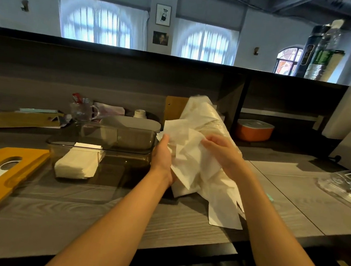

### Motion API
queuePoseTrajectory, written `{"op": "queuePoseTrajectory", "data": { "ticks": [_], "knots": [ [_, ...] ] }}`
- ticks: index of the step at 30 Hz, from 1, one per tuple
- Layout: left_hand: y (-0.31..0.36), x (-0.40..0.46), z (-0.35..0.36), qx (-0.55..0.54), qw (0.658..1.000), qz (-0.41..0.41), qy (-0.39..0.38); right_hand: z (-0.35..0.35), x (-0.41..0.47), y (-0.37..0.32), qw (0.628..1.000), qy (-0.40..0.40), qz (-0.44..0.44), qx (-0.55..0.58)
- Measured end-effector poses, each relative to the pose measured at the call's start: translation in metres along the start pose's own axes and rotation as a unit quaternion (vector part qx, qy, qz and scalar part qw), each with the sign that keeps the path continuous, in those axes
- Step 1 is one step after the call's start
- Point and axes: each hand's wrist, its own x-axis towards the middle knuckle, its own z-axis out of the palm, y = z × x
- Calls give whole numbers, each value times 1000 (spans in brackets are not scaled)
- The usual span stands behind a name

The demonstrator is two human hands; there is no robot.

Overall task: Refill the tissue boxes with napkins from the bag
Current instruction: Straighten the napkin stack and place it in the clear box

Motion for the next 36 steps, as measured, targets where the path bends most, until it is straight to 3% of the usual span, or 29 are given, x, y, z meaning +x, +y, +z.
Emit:
{"op": "queuePoseTrajectory", "data": {
  "ticks": [6,8,12,15,18,25,31,33,36],
  "knots": [
    [0,-3,0,-12,1000,17,8,10,6,7,990,28,-64,-123],
    [1,-4,1,-11,1000,23,13,8,7,11,988,70,-77,-110],
    [1,-7,2,10,1000,10,8,-2,8,10,973,219,-21,66],
    [-1,-9,4,22,999,8,-23,0,8,4,947,235,30,215],
    [-7,-13,8,31,999,17,-31,18,11,7,931,246,61,262],
    [-16,-19,15,33,995,54,-81,43,9,19,940,273,80,190],
    [-24,-14,13,133,986,91,-31,40,11,21,969,214,72,98],
    [-21,-14,13,141,987,73,-22,32,10,17,974,215,30,61],
    [-17,-12,11,179,981,59,-46,17,7,6,969,201,-113,-85]
  ]
}}
